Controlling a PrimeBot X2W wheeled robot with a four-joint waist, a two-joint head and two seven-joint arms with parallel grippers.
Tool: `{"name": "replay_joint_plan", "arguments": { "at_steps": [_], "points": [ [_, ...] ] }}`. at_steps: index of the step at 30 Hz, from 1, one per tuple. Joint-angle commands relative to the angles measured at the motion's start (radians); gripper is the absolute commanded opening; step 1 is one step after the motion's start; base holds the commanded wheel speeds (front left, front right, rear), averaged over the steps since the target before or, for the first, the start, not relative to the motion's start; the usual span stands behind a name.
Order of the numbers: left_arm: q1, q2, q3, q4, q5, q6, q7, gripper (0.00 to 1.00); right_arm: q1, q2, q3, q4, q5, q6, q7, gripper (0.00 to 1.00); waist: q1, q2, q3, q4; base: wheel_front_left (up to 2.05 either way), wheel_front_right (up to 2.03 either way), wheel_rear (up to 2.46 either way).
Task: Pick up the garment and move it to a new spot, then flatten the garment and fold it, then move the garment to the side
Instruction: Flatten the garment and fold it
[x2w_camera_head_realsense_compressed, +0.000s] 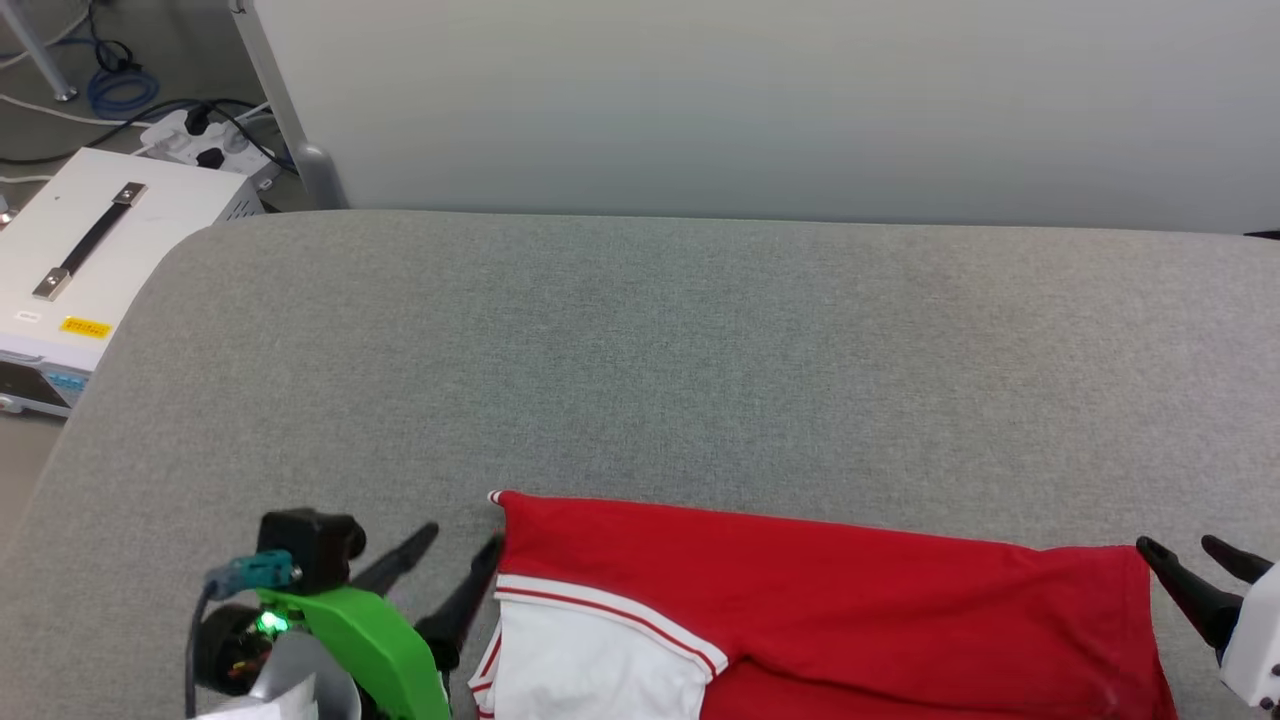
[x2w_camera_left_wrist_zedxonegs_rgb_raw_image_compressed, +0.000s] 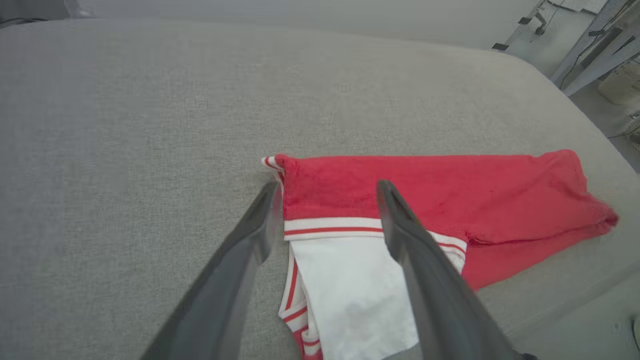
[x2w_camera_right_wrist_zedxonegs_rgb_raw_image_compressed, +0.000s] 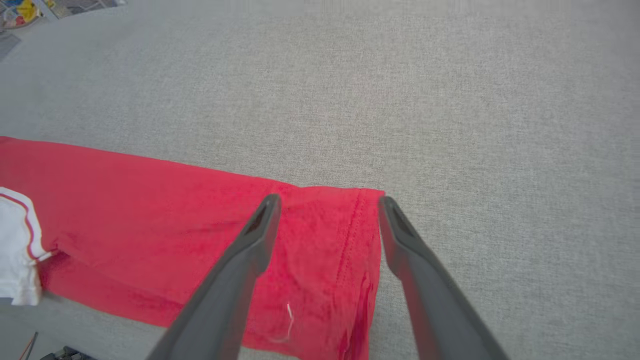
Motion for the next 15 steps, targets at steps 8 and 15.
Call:
{"name": "replay_joint_plan", "arguments": {
  "at_steps": [8, 15],
  "points": [
    [-0.034, -0.057, 0.084, 0.030, 0.148, 0.042, -0.321, 1.00, 0.037, 0.130, -0.117, -0.084, -0.072, -0.001, 0.100, 1.00, 0.0000, -0.0001, -0.001, 0.008, 0.00, 0.00, 0.00],
    [0.008, -0.164, 0.221, 0.042, 0.234, 0.035, -0.399, 1.00, 0.076, 0.225, -0.228, -0.078, -0.160, -0.001, 0.157, 1.00, 0.0000, -0.0001, 0.021, 0.026, 0.00, 0.00, 0.00]
  ]
}}
